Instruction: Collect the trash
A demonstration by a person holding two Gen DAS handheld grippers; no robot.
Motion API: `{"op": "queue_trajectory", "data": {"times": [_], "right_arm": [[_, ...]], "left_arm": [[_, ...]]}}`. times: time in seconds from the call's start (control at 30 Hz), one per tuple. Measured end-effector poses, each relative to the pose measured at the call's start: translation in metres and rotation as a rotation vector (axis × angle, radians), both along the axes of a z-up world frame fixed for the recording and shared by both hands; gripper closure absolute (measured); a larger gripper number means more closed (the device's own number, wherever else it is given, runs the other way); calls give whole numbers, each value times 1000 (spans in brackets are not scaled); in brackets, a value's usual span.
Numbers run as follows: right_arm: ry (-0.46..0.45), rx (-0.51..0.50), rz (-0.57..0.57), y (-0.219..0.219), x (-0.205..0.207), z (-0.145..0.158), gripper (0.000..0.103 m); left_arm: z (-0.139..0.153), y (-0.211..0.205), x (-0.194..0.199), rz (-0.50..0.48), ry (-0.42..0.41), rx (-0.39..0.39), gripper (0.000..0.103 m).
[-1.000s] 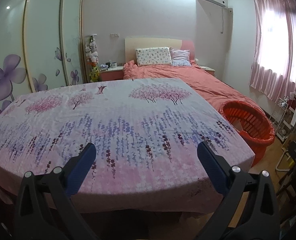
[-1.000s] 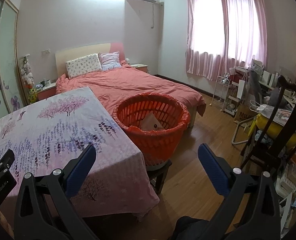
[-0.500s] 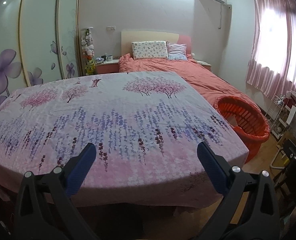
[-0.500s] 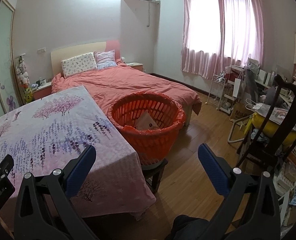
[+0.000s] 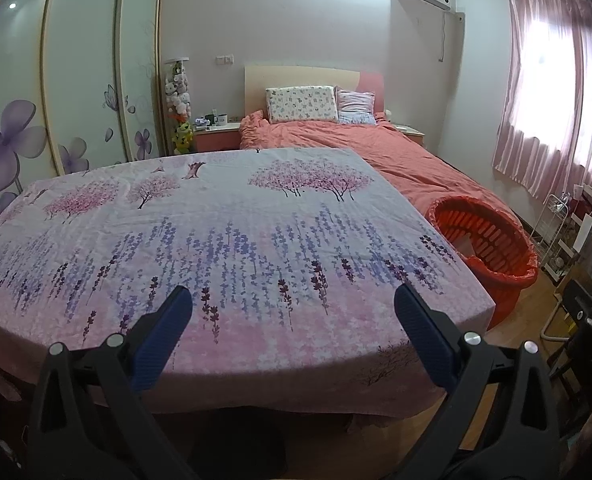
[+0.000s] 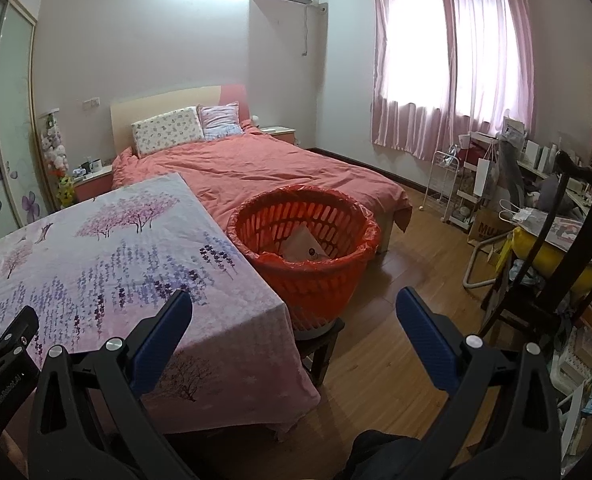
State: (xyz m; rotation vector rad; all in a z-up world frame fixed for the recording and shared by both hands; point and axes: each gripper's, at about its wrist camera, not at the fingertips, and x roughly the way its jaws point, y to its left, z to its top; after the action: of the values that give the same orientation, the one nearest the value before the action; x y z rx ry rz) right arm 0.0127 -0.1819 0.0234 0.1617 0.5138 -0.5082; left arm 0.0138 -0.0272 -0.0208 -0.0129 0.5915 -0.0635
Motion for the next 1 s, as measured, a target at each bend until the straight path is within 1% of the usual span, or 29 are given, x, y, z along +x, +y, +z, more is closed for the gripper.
{"op": "queue_trajectory", "data": {"times": [0.2,0.4,1.0], "right_arm": [[-3,5,1,0,-1,0,2],[-6,6,4,2,-3,0,2],[-7,8,3,2,-3,0,2]], "left_arm": [[5,0,-5,9,-21,0,4],[12,0,-10,29,-47,15,4],[14,-2,-12,25,-47,18,4]]}}
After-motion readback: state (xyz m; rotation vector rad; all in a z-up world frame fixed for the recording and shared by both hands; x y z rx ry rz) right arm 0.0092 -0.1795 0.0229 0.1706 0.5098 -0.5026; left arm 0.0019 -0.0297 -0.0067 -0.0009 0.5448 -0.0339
